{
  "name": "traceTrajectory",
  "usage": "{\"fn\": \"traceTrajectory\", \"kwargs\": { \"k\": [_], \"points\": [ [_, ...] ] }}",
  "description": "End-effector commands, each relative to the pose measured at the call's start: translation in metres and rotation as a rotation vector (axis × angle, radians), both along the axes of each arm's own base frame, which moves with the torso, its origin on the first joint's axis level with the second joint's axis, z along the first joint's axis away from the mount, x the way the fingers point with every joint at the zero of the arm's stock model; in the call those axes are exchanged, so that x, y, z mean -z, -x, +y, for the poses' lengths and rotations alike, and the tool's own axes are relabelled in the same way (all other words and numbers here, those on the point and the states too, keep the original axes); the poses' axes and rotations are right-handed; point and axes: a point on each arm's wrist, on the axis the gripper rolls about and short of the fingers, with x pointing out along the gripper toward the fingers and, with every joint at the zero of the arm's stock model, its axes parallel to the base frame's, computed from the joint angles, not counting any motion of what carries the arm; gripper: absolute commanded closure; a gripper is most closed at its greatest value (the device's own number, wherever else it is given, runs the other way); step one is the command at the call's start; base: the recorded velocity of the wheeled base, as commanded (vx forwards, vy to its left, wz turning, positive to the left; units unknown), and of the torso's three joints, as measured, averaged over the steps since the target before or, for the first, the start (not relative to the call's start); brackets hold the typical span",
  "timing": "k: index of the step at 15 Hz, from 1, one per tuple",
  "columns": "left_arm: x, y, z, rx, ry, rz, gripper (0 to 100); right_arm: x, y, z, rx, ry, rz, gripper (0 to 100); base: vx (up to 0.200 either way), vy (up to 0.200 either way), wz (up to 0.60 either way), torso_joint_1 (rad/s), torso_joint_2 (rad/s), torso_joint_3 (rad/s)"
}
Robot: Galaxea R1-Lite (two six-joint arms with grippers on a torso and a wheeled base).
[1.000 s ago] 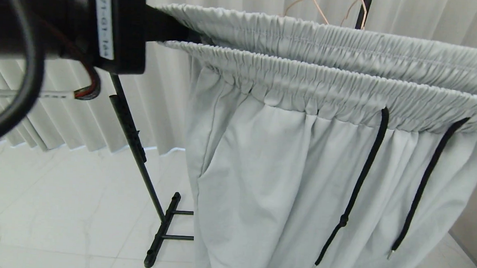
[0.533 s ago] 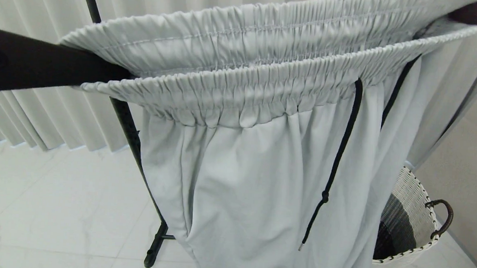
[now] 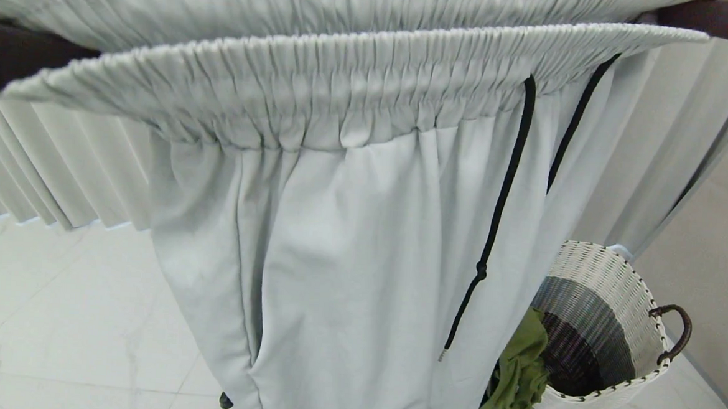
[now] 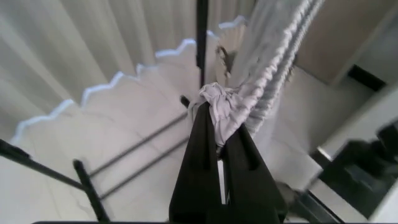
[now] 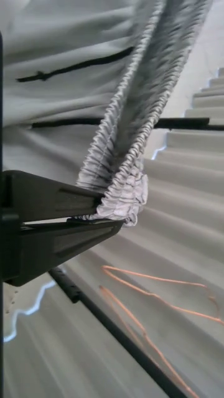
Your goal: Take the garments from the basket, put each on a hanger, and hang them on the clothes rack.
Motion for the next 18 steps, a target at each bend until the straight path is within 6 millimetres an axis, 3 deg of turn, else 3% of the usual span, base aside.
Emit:
{"fn": "traceTrajectory", "kwargs": {
  "k": [1,3,8,18],
  "points": [
    [-0.014,-0.018,-0.015,-0.075,0.030,-0.050,100,-0.004,0.004,-0.006,0.009,0.004,0.004,100,0.000,0.000,0.00,0.000,0.00,0.000],
    [-0.013,-0.035,-0.026,-0.144,0.047,-0.058,100,0.001,0.008,-0.009,0.002,0.029,0.025,100,0.000,0.000,0.00,0.000,0.00,0.000],
    [-0.011,-0.046,-0.032,-0.183,0.071,-0.077,100,0.003,0.011,-0.006,-0.025,0.035,0.026,100,0.000,0.000,0.00,0.000,0.00,0.000],
    [-0.012,-0.048,-0.030,-0.197,0.080,-0.083,100,0.003,0.012,-0.007,-0.023,0.030,0.023,100,0.000,0.000,0.00,0.000,0.00,0.000]
  ]
}}
